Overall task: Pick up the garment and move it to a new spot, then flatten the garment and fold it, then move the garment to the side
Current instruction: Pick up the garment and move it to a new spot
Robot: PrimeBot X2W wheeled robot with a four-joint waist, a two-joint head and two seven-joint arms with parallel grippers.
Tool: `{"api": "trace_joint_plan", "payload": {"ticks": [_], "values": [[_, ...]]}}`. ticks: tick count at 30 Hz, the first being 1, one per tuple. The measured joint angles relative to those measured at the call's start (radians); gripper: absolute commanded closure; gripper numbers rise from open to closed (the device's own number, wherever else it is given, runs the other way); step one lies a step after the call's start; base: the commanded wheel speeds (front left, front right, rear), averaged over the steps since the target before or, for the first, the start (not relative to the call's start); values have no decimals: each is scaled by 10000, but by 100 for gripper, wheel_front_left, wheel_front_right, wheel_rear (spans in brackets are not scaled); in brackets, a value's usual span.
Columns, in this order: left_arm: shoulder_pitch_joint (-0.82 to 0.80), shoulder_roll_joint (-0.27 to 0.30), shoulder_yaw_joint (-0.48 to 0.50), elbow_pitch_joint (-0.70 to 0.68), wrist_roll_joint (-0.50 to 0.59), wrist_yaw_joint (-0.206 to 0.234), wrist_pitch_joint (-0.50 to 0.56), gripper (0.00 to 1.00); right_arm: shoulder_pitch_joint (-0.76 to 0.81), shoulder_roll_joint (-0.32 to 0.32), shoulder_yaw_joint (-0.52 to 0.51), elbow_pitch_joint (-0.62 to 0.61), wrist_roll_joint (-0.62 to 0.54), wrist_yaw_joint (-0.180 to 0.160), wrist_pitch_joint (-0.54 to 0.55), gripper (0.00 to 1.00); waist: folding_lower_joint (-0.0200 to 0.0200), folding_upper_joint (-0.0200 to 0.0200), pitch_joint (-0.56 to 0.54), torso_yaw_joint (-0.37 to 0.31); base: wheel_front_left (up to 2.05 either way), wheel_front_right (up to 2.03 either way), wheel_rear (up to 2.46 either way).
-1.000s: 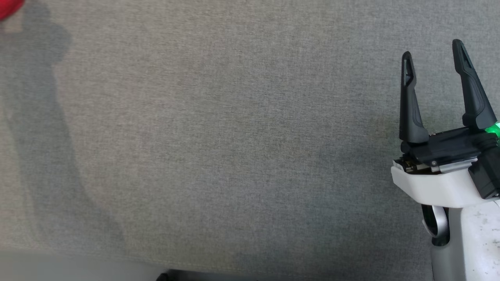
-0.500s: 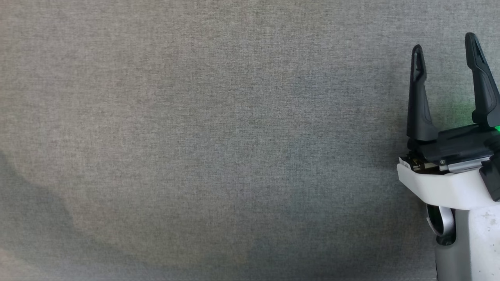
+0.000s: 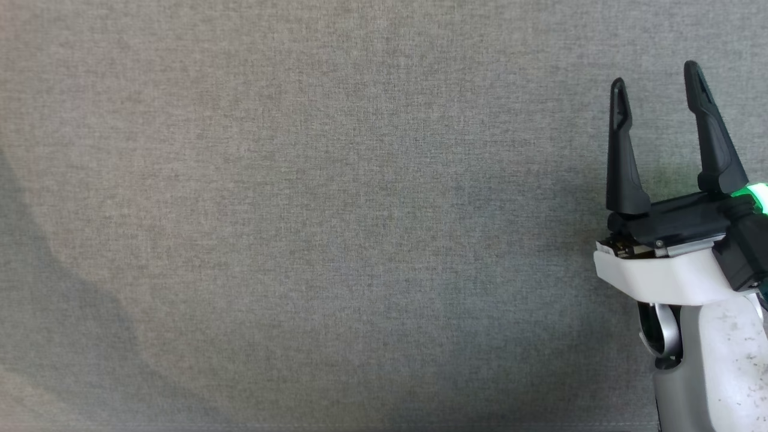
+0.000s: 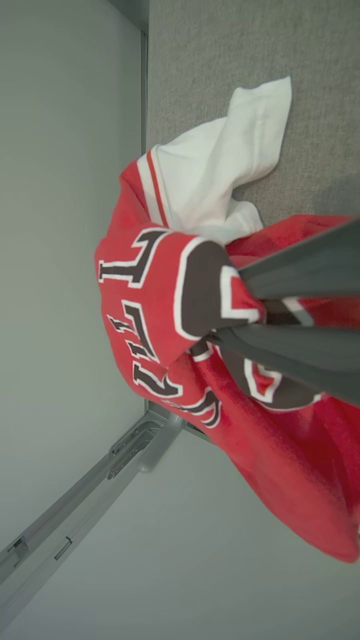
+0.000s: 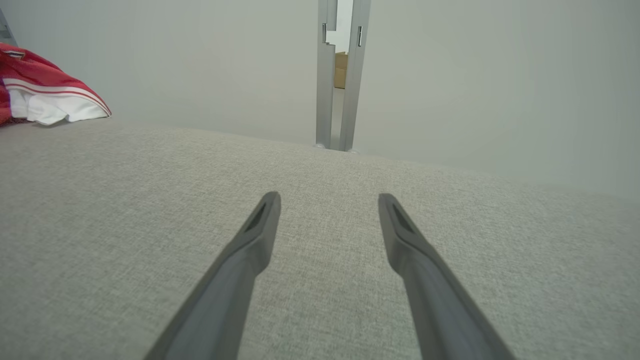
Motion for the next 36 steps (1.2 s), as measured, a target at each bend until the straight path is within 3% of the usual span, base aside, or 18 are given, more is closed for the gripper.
{"api": "trace_joint_plan", "payload": {"ticks": [6,10,19,23,29,36], "values": [[-529,-25,-708,-602,104,-102,209,100,7,-2,0,775,405,0,-69,0,0,0,-875,-16,0,0,0],[-555,-384,-1442,-1392,-360,-138,616,100,150,2,-107,1133,732,0,-82,0,0,0,-1647,-66,0,0,0],[597,-1361,-2966,-3703,-2571,-146,1208,100,1079,0,-571,1710,1302,0,-84,0,-1,0,-3600,-290,0,0,0],[1446,-2096,-3396,-4516,-3352,-146,1032,100,1566,2,-769,1854,1438,0,-84,0,-1,0,-4474,-463,0,0,0],[3092,-3756,-4439,-5388,-3992,-146,334,100,2173,-2,-1028,1956,1620,0,-84,0,-1,1,-5458,-783,0,0,0],[5268,-4888,-4738,-4192,-4592,-125,-974,100,2249,-2,-819,1988,1779,0,-84,0,-2,0,-5644,-1256,0,0,0]]}}
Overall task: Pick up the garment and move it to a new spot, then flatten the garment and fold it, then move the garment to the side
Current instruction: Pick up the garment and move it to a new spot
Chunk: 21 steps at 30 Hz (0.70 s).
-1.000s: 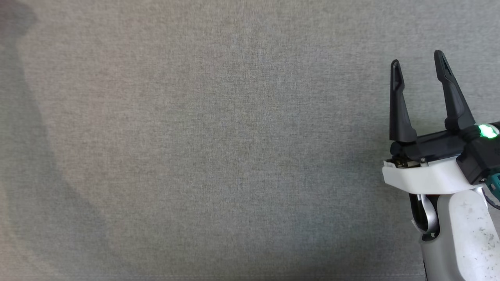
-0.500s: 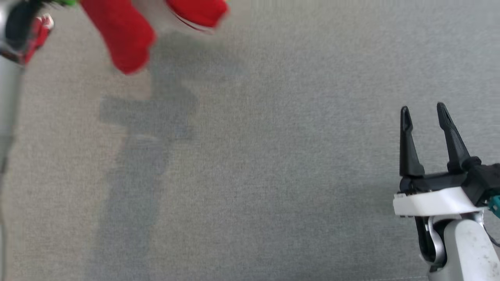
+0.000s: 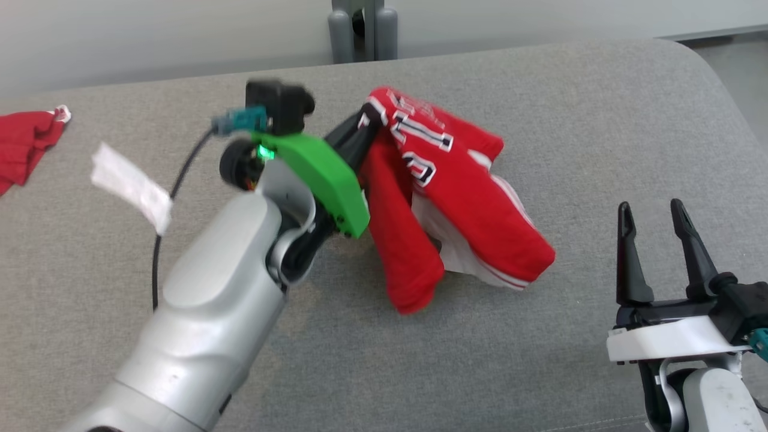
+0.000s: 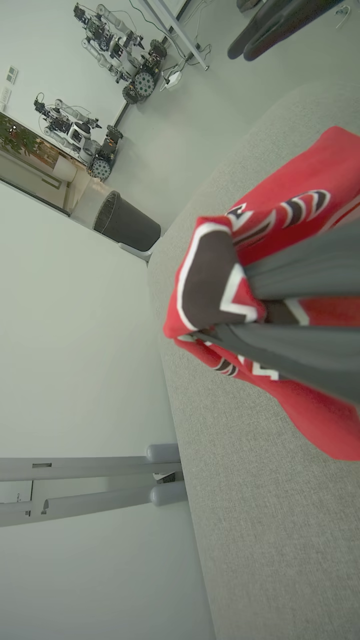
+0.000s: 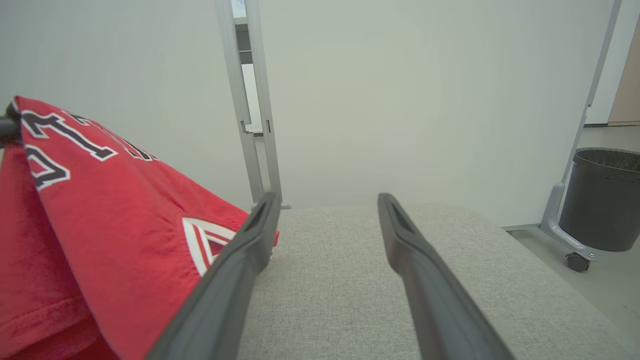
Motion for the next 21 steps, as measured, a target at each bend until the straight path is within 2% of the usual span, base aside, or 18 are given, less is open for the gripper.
{"api": "trace_joint_plan", "payload": {"ticks": [5,11,12,14,21], "values": [[844,-121,169,1950,90,282,-1507,100,-116,4,299,73,115,0,0,0,0,0,343,-160,0,0,0],[1034,-96,320,3965,251,483,-2541,100,-276,2,405,163,161,0,0,0,0,0,739,-281,0,0,0],[1032,-123,380,4199,251,487,-2702,71,-297,2,408,178,161,0,0,0,0,0,790,-276,0,0,0],[1014,-165,357,4508,347,491,-2918,0,-329,2,420,215,159,0,0,0,0,0,835,-231,0,0,0],[974,-357,422,4878,729,366,-3189,0,-429,2,489,424,128,0,0,0,0,0,757,12,0,0,0]]}}
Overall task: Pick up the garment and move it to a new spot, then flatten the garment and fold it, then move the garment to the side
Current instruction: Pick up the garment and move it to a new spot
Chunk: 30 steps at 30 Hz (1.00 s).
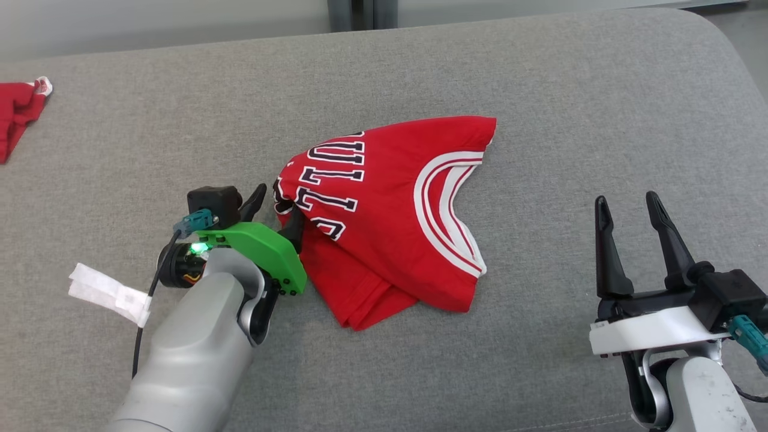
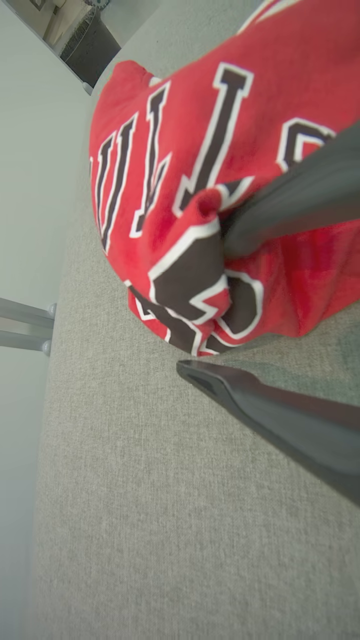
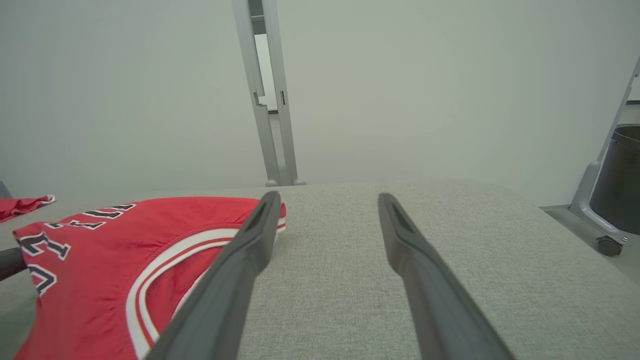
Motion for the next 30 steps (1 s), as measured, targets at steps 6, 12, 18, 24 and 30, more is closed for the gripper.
{"api": "trace_joint_plan", "payload": {"ticks": [6,12,18,24,30], "values": [[88,157,587,-1185,871,-44,-42,0,12,2,-46,171,-96,0,0,0,0,0,-295,209,0,0,0],[1043,261,1275,-2380,1776,117,-44,0,80,2,-146,293,-236,0,0,0,0,0,-833,405,0,0,0],[2435,263,1904,-3467,2435,261,-59,0,484,2,-197,391,-242,0,0,0,0,0,-1484,616,0,0,0],[4039,249,2610,-4847,3024,472,-59,0,951,2,-136,407,-213,0,0,0,0,0,-2055,825,0,0,0],[5557,188,3438,-6301,3691,828,-61,0,1308,2,-52,437,-144,0,0,0,0,0,-2374,1003,0,0,0]]}}
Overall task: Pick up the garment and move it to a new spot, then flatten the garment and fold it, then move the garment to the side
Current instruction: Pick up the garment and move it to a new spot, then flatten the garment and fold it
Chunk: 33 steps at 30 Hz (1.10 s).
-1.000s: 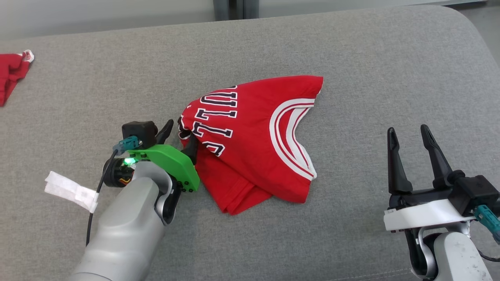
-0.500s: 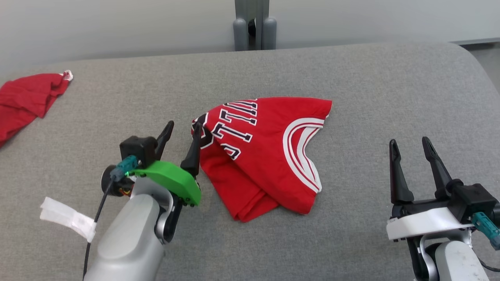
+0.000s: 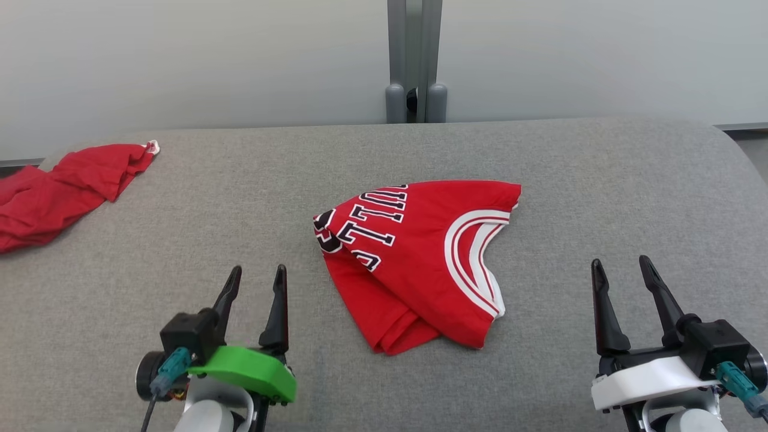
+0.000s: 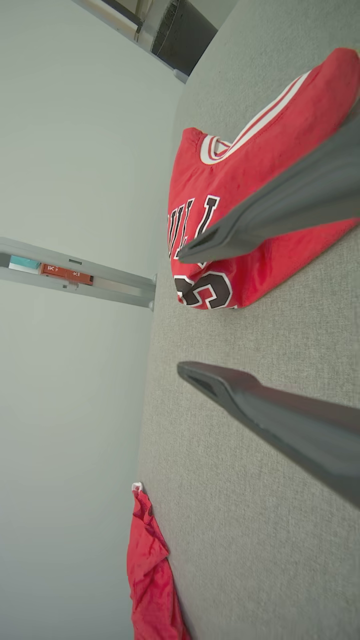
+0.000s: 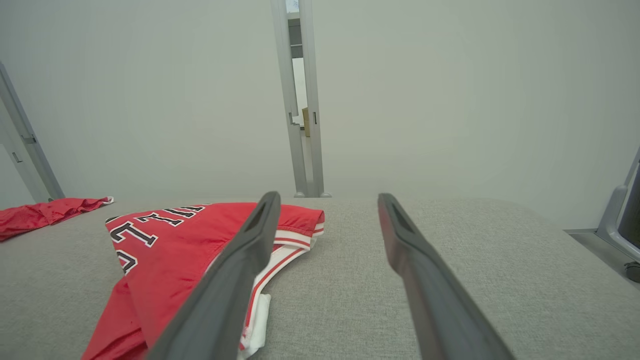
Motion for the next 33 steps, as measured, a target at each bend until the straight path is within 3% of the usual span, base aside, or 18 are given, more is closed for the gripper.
{"api": "trace_joint_plan", "payload": {"ticks": [13,33], "values": [[1735,-274,1085,-1488,727,253,2,0,244,0,115,125,288,0,0,0,0,0,-162,58,0,0,0],[1934,-481,1507,-1521,1039,-38,2,0,290,0,117,441,278,0,0,0,0,0,-117,103,0,0,0]]}}
